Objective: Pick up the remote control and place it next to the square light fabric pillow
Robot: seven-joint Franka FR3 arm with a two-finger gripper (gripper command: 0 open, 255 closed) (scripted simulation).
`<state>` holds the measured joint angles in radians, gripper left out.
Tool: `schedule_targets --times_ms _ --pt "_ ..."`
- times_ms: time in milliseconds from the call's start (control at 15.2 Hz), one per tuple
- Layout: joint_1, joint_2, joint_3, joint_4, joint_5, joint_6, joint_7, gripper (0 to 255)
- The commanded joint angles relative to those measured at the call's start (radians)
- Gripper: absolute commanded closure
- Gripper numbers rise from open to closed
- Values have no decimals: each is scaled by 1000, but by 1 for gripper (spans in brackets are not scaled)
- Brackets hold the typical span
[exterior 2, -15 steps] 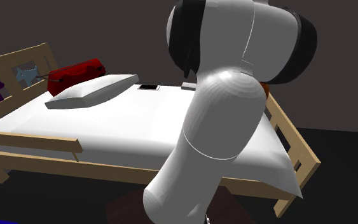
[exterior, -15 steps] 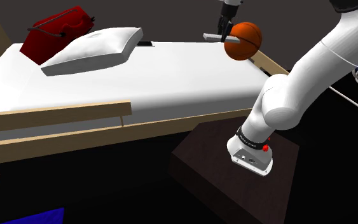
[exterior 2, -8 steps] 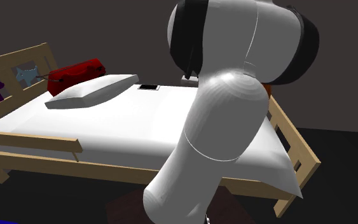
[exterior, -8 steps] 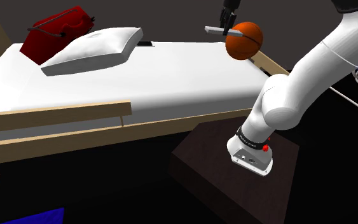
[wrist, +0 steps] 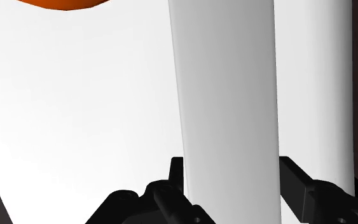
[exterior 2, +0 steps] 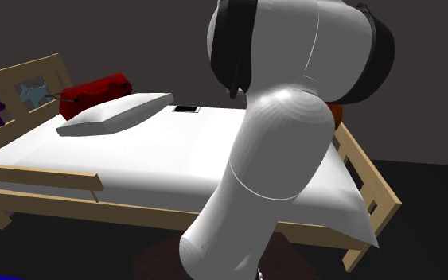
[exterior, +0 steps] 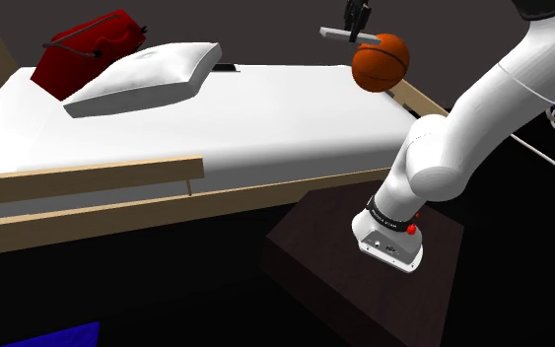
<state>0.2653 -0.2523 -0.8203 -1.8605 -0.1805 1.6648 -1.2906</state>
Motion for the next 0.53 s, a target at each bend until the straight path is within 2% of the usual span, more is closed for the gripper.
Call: schedule_targets --times_ms 0,462 --pt "6 -12 22 -1 -3 -12 28 255" --pt "52 -54 157 -60 1 -8 215 255"
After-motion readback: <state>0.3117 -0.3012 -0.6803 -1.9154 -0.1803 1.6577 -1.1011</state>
